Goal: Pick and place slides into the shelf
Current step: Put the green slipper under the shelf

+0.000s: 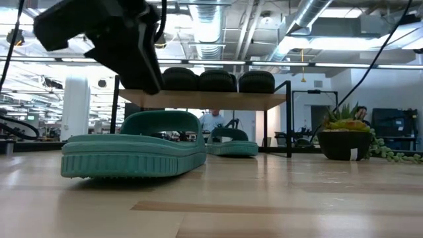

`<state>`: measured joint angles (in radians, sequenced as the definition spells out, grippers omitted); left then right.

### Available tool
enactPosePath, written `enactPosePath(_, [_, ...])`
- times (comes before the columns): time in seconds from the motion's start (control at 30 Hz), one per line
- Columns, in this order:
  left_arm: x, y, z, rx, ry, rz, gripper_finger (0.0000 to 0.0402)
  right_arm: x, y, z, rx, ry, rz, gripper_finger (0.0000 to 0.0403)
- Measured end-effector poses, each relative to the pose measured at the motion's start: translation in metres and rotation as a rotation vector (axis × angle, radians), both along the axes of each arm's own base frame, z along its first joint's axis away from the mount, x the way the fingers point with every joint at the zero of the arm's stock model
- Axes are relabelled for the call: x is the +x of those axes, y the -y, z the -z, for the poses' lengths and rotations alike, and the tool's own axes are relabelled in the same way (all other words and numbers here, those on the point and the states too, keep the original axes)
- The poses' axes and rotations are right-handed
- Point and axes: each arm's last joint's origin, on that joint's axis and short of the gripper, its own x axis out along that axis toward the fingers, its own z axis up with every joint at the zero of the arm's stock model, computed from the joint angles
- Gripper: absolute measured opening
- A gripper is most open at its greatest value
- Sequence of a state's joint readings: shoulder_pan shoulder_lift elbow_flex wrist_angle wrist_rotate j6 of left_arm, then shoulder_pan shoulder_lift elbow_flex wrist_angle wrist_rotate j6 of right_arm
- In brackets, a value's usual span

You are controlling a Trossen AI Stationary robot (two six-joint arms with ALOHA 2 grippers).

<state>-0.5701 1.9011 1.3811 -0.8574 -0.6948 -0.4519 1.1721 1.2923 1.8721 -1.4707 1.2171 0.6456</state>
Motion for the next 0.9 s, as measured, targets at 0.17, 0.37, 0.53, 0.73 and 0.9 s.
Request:
enactPosePath(0.17, [0.000,-0.003,0.004,-0.010,0.032,-0.044,0.0122,-0.003,-0.001,0.001,-0.016,-0.014,-0.020,0.0097])
enactPosePath(0.37, [0.005,-0.010,0.021,-0.071,-0.001,-0.114,0.0110,-0.023,0.000,-0.003,0.018,-0.002,-0.135,0.0097])
enactPosePath(0.53, [0.009,-0.009,0.029,-0.068,-0.004,-0.132,0.0089,-0.038,-0.002,-0.005,0.028,0.035,-0.205,0.0097])
enactPosePath(0.73, [0.013,-0.011,0.022,-0.018,0.026,-0.145,0.0080,-0.047,-0.003,-0.006,0.023,0.077,-0.229,0.0098])
enactPosePath(0.9, [0.015,-0.016,0.020,0.018,-0.014,-0.112,0.0080,-0.046,-0.003,-0.007,0.031,0.080,-0.220,0.0097])
